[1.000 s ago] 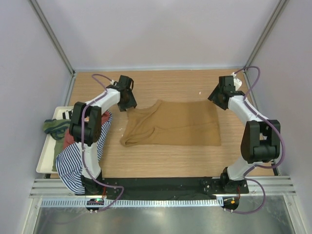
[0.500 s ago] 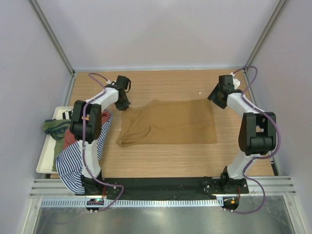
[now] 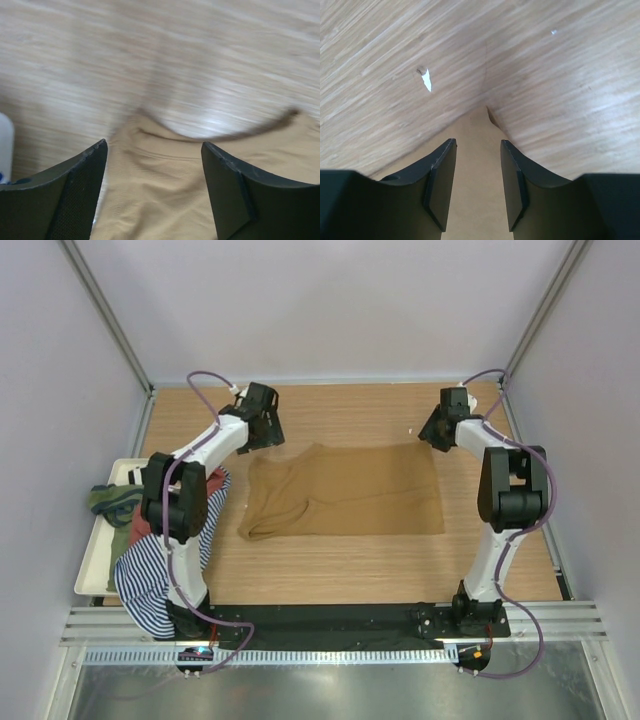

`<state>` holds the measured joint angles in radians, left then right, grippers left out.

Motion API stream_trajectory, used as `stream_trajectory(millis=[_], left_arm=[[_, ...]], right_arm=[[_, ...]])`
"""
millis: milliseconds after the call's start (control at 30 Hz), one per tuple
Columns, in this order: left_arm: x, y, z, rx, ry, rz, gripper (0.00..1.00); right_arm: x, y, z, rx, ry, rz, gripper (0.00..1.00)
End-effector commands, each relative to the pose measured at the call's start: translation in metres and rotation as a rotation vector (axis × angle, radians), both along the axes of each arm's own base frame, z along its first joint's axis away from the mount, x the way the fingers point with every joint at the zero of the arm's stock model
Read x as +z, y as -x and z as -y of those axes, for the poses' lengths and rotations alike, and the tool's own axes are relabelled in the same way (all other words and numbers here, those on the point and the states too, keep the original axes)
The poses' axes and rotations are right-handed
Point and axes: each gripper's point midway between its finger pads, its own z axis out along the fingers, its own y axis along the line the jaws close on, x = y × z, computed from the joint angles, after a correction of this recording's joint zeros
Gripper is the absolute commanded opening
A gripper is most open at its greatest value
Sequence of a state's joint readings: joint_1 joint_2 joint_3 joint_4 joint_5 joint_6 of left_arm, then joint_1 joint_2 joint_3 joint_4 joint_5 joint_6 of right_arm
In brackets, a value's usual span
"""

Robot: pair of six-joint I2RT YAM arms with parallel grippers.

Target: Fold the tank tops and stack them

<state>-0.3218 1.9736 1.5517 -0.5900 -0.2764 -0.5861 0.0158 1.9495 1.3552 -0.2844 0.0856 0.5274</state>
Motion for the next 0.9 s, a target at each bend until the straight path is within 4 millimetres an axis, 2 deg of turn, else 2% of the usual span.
stream_trajectory(millis=[0, 33, 67, 100, 167, 233, 267, 333, 400, 533, 567, 633, 667, 733, 833, 867], left_arm=[[0.038, -0.024, 0.036, -0.094, 0.017, 0.128, 0.83], [0.038, -0.027, 0.042, -0.106, 0.019, 0.133, 0.86], [0.044, -0.031, 0.054, -0.132, 0.027, 0.151, 0.86], [0.038, -0.033, 0.061, -0.15, 0.03, 0.145, 0.86], [0.044, -0.041, 0.079, -0.197, 0.073, 0.17, 0.86], [0.034, -0.047, 0.09, -0.218, 0.098, 0.164, 0.87], [0.04, -0.053, 0.096, -0.226, 0.117, 0.18, 0.87], [0.029, -0.056, 0.107, -0.246, 0.151, 0.158, 0.87], [0.028, -0.061, 0.118, -0.27, 0.189, 0.158, 0.85], [0.02, -0.069, 0.134, -0.294, 0.246, 0.156, 0.82], [0.017, -0.072, 0.138, -0.295, 0.253, 0.156, 0.81], [0.017, -0.074, 0.143, -0.294, 0.263, 0.157, 0.79], [0.011, -0.074, 0.147, -0.298, 0.265, 0.149, 0.78], [0.013, -0.077, 0.152, -0.301, 0.272, 0.156, 0.78], [0.006, -0.078, 0.158, -0.307, 0.278, 0.137, 0.75], [0.005, -0.078, 0.159, -0.302, 0.28, 0.136, 0.72]], right_arm=[[0.015, -0.028, 0.0, 0.021, 0.003, 0.072, 0.46], [0.014, -0.029, 0.001, 0.019, 0.01, 0.07, 0.46], [0.012, -0.031, 0.001, 0.016, 0.011, 0.069, 0.46], [0.009, -0.034, 0.002, 0.013, 0.016, 0.064, 0.46], [0.006, -0.036, 0.006, 0.0, 0.033, 0.058, 0.46], [0.002, -0.039, 0.006, 0.0, 0.034, 0.05, 0.47], [-0.001, -0.04, 0.006, 0.005, 0.033, 0.044, 0.47], [-0.005, -0.043, 0.005, 0.008, 0.03, 0.037, 0.47], [-0.01, -0.045, 0.004, 0.006, 0.029, 0.03, 0.45], [-0.018, -0.047, 0.0, 0.021, 0.005, 0.004, 0.24], [-0.018, -0.047, -0.001, 0.026, -0.001, 0.003, 0.16], [-0.014, -0.048, -0.002, 0.026, -0.001, 0.015, 0.07], [-0.012, -0.049, -0.001, 0.022, 0.002, 0.026, 0.06], [-0.007, -0.048, 0.0, 0.022, 0.004, 0.035, 0.02], [-0.004, -0.047, -0.001, 0.023, 0.001, 0.053, 0.01], [-0.003, -0.047, -0.001, 0.022, 0.002, 0.056, 0.01]])
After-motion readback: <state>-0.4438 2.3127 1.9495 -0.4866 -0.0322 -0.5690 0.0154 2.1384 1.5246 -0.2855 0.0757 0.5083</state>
